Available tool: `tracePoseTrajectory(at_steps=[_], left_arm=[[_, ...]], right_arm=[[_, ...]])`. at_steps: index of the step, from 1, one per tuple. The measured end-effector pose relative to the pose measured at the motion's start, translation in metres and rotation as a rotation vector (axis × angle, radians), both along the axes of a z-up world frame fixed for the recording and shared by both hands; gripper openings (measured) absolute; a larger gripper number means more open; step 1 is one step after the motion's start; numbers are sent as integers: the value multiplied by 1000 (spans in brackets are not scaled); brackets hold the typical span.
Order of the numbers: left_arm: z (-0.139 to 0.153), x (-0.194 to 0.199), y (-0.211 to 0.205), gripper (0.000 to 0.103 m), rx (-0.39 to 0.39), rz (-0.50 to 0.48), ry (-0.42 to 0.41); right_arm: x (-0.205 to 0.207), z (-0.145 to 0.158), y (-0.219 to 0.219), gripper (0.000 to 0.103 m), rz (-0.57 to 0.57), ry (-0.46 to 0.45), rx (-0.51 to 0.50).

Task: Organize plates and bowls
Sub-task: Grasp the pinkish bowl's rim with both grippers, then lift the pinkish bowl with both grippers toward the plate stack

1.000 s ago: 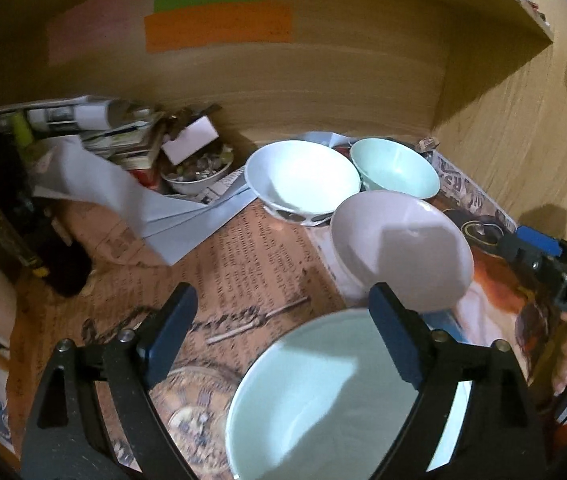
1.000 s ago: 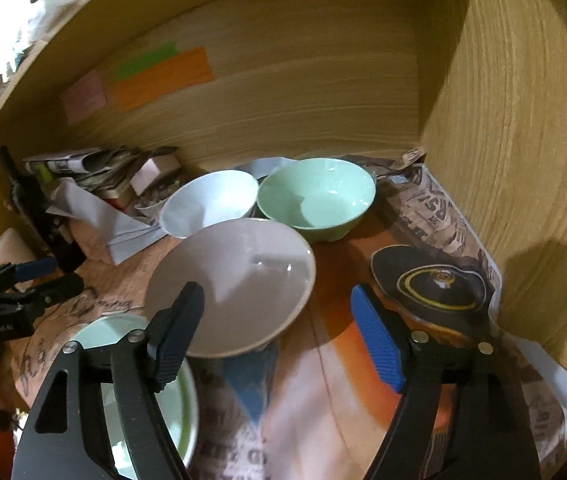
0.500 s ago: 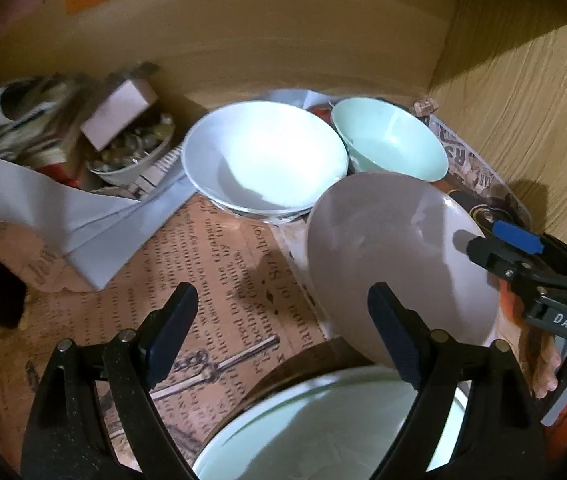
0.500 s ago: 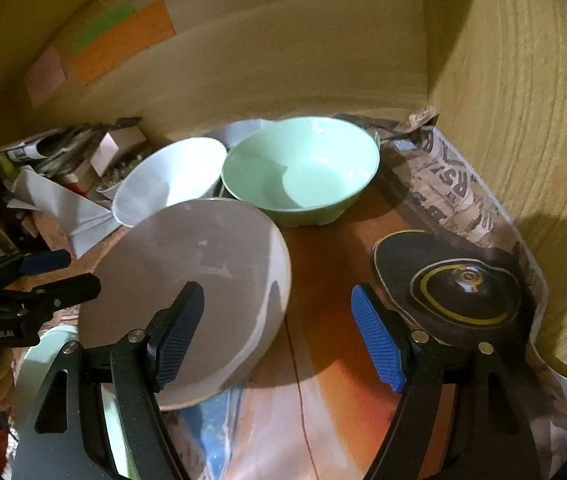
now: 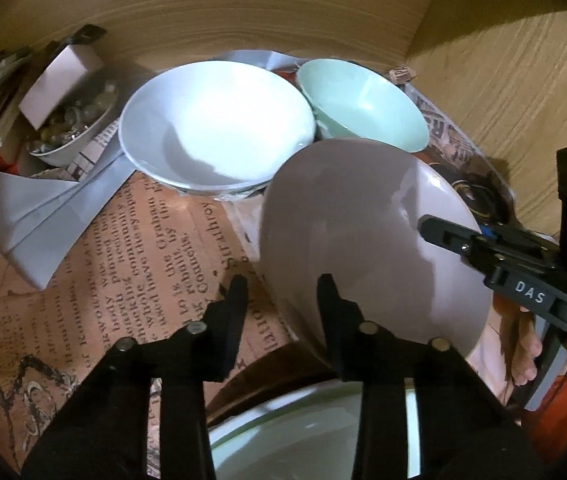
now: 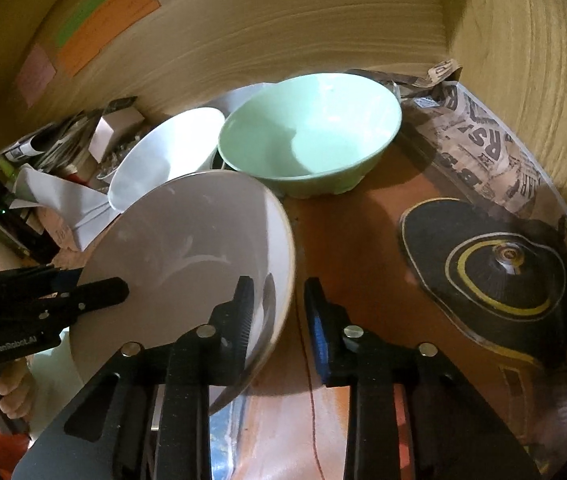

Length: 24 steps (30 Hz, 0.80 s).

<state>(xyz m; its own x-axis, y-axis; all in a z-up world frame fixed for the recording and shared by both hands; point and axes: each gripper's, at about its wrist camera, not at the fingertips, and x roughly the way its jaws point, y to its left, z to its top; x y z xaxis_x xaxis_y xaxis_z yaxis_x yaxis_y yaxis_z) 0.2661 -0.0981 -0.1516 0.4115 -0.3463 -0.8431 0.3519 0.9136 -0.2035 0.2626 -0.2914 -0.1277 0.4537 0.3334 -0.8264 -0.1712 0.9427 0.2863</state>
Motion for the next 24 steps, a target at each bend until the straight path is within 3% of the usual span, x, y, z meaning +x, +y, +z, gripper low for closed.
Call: tracePoseTrajectory(at_steps=[1, 3, 16, 24], left_arm=[[0, 1, -1, 28, -4, -7, 2], [0, 1, -5, 22, -9, -18, 5], [4, -4, -19, 19, 44, -10, -13], [28, -19, -20, 19, 48, 23, -94]], right_arm=[[0, 0, 1, 16, 9, 0, 10], [-1, 1, 4, 16, 6, -10, -4], [-10, 15, -3, 15, -38, -52, 5], [-22, 40, -4, 15, -45, -126, -3]])
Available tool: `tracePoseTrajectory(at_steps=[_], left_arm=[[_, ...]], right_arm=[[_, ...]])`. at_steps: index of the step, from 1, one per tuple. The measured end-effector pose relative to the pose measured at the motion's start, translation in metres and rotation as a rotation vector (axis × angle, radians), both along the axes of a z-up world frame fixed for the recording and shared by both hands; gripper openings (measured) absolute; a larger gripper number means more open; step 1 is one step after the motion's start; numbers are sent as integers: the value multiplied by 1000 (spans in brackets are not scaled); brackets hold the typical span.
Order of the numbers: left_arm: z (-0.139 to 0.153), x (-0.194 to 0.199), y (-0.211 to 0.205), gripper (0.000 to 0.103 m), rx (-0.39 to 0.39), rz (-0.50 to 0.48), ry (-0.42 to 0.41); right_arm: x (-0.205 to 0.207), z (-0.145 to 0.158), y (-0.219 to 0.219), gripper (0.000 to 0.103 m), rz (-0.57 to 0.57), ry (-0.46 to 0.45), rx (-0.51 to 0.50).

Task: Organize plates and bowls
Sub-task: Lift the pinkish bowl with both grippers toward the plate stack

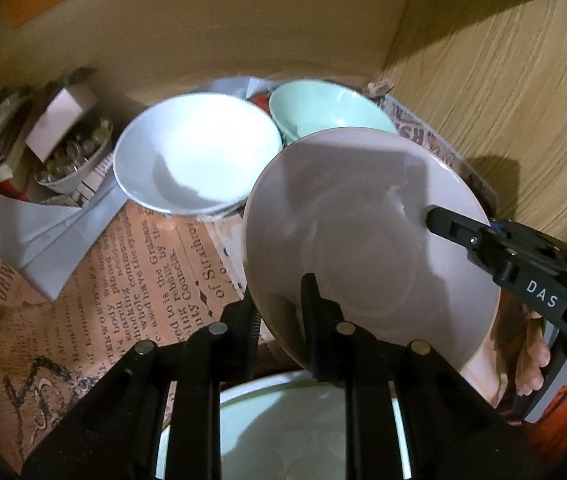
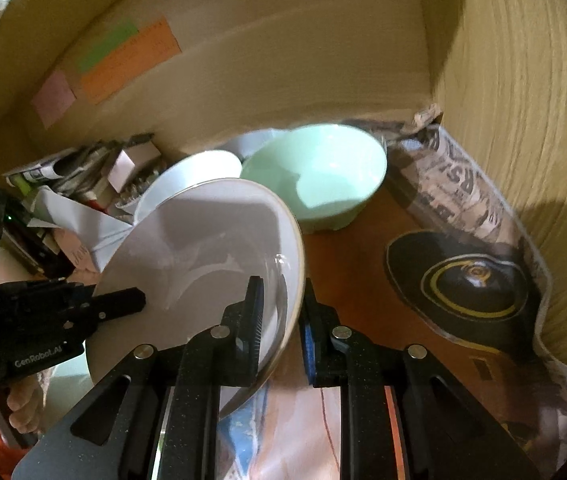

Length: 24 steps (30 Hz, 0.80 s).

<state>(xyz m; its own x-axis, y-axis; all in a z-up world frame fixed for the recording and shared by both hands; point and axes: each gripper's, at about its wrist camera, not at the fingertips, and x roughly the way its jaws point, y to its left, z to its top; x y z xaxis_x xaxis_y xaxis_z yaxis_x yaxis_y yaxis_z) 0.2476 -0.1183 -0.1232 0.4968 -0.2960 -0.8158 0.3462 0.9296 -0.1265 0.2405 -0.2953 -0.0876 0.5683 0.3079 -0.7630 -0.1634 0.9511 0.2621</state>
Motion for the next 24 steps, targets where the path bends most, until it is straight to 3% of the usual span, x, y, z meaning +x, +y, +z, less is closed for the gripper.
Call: tracePoseTrajectory(at_steps=[8, 24], left_arm=[[23, -23, 11, 19, -19, 19, -66], [37, -79, 48, 19, -33, 111, -127]], right_arm=[[-15, 20, 11, 15, 22, -61, -1], [-53, 37, 53, 16, 118, -108, 10]])
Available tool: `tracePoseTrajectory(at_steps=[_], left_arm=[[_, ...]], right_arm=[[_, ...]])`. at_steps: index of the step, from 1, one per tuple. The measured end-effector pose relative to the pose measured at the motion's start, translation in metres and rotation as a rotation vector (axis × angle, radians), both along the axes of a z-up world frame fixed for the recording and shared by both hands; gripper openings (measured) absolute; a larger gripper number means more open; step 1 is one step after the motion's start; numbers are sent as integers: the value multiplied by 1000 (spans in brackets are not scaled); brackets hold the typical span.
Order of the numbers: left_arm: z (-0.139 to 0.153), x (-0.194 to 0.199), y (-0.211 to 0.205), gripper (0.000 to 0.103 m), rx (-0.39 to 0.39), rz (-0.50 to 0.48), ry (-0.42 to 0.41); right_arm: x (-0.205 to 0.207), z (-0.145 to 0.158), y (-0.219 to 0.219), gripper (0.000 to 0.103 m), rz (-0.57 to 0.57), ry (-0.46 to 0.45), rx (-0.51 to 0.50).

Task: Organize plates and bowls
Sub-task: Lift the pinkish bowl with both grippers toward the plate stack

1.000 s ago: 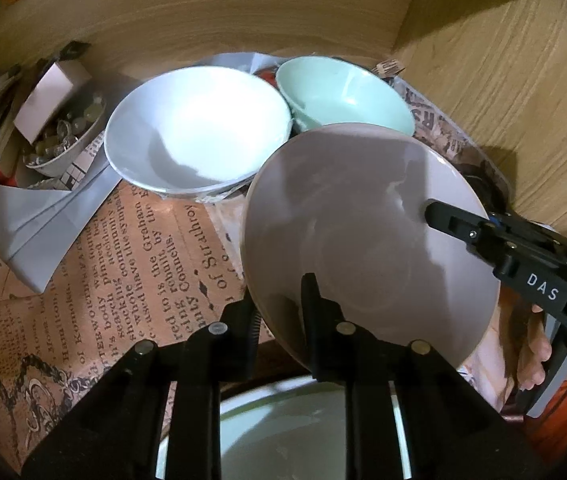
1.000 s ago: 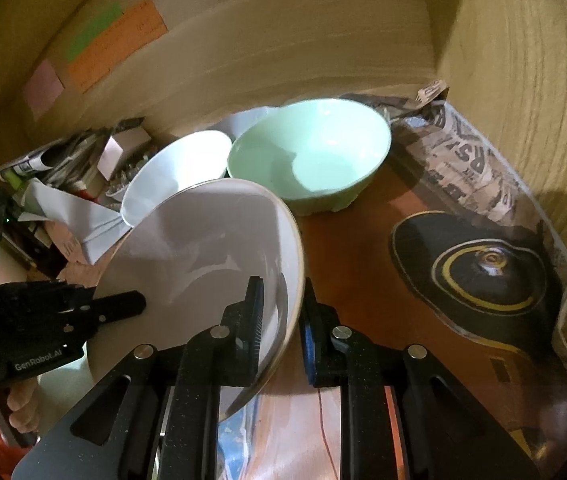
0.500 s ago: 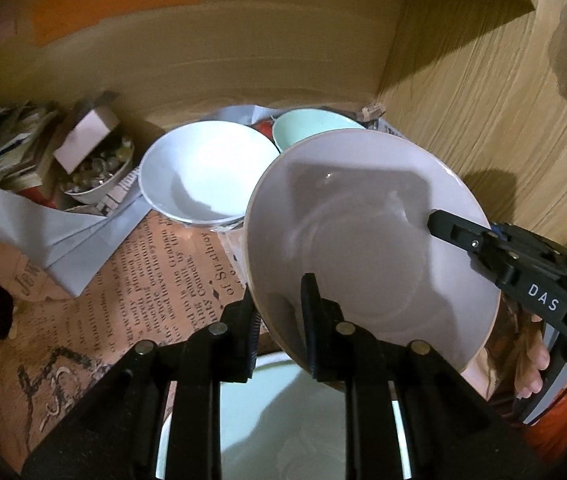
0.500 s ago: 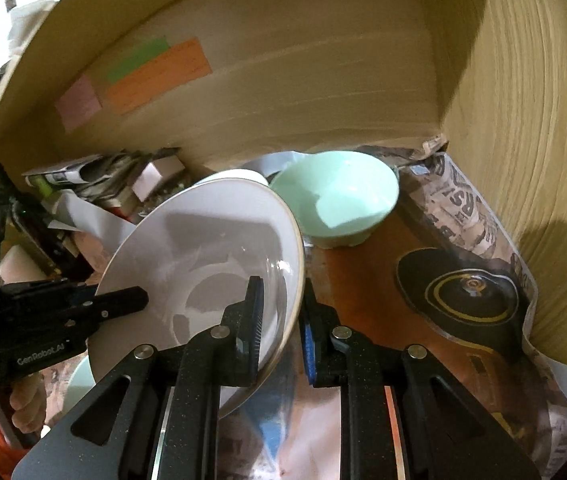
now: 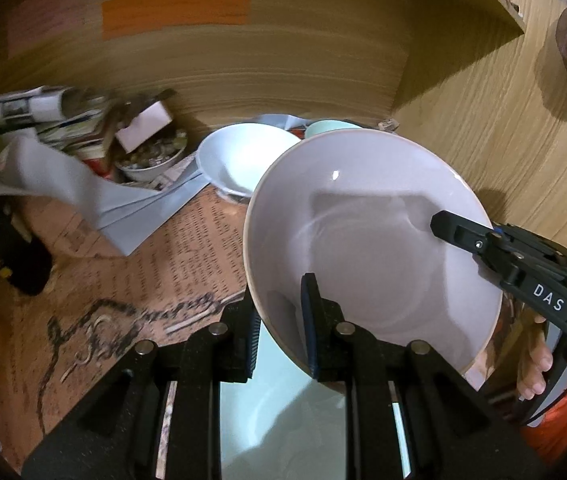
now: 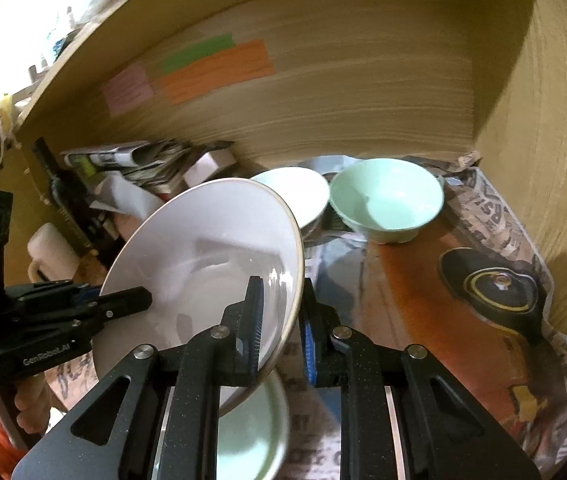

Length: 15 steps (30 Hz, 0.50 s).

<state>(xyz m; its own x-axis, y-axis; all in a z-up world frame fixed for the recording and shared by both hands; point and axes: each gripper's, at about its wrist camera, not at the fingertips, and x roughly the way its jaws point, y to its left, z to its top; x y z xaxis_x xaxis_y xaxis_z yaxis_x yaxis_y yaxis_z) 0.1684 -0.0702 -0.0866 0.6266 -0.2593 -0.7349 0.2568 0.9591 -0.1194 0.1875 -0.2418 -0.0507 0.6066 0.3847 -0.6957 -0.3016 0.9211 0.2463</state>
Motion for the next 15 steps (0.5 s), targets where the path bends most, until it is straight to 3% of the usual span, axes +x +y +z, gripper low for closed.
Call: tracePoseTrajectory(at_steps=[15], left_arm=[[10, -61, 71, 19, -12, 118, -61]], right_arm=[[-31, 5, 55, 16, 118, -21, 9]])
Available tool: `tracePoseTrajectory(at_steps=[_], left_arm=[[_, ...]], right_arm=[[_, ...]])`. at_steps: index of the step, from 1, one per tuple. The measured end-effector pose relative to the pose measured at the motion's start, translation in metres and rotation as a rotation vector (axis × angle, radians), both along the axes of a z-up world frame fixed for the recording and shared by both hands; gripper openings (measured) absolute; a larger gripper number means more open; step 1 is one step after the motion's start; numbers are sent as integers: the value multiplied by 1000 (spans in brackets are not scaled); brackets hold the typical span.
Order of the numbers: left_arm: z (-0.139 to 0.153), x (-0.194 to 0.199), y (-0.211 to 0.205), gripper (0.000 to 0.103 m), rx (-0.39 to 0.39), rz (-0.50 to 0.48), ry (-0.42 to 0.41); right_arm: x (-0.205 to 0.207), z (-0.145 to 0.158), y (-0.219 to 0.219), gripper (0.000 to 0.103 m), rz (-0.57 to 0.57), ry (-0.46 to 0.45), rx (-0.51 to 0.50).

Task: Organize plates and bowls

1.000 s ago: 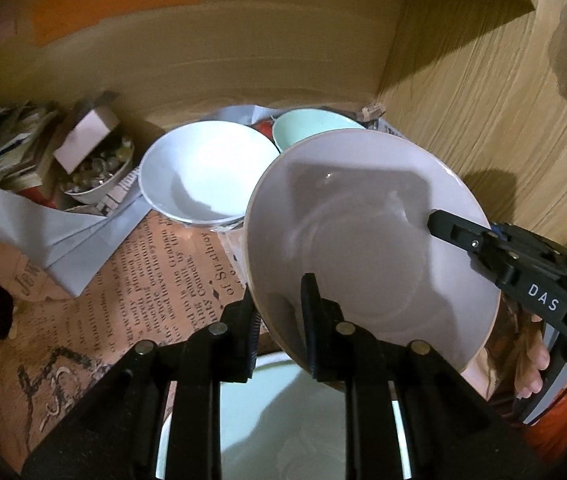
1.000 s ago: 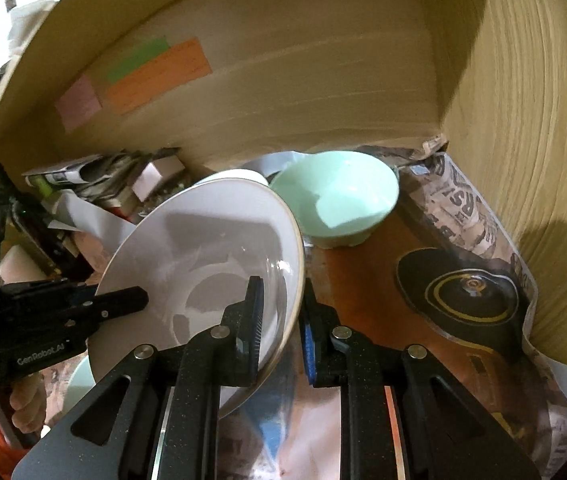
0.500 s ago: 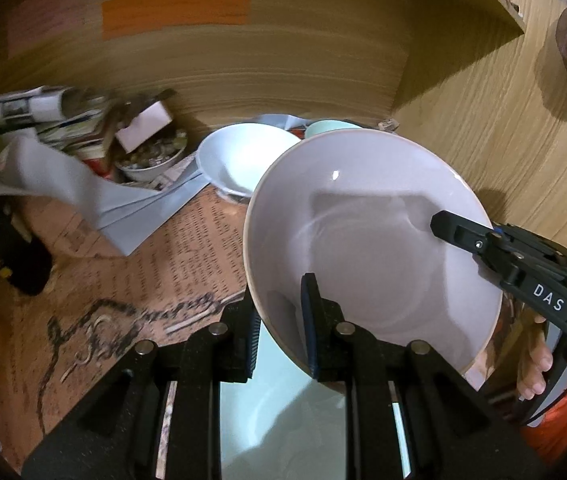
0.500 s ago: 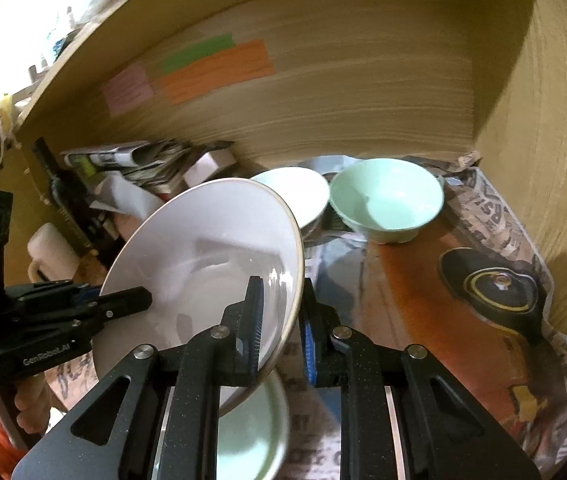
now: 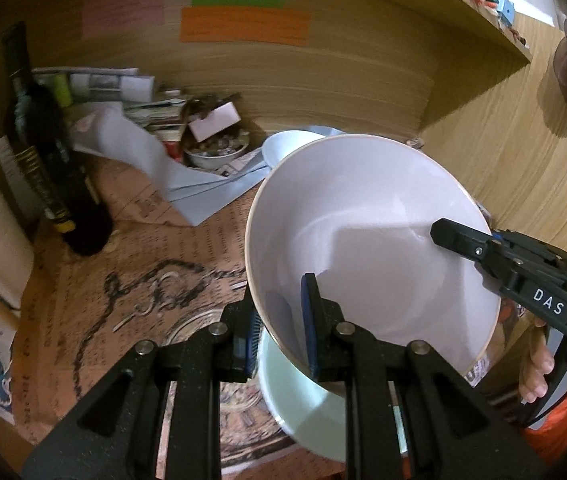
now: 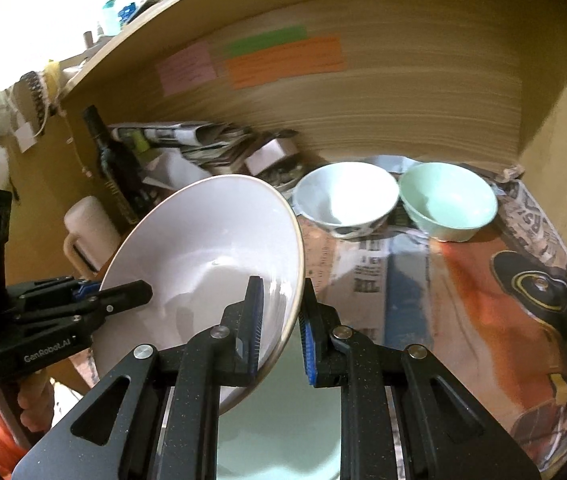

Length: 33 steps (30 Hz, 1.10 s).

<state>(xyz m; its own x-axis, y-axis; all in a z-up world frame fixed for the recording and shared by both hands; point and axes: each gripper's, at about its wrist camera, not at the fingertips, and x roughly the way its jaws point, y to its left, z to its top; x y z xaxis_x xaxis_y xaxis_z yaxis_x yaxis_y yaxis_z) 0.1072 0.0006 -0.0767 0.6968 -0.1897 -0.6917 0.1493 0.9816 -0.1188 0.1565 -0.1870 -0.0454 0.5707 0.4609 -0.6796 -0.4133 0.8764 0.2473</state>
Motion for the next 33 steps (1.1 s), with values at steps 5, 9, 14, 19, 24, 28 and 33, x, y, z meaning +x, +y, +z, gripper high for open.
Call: tracePoseTrajectory(at_steps=[5, 9, 14, 19, 24, 28, 33], left_arm=[[-1, -16, 16, 19, -3, 36, -10], [-4, -27, 29, 19, -8, 65, -14], [-6, -38, 46, 19, -10, 104, -12], [-10, -46, 65, 19, -9, 146, -3], [-17, -50, 81, 19, -10, 182, 15], [-22, -52, 92, 19, -12, 209, 31], [-31, -51, 103, 19, -16, 234, 57]], right_arm=[[-8, 0, 17, 16, 36, 2, 2], [-13, -2, 31, 16, 63, 3, 2], [-15, -5, 50, 16, 102, 11, -1], [-17, -11, 69, 16, 138, 27, -5], [-16, -19, 85, 16, 172, 52, -16], [-13, -27, 98, 16, 197, 77, -31], [-10, -37, 113, 16, 228, 103, -61]])
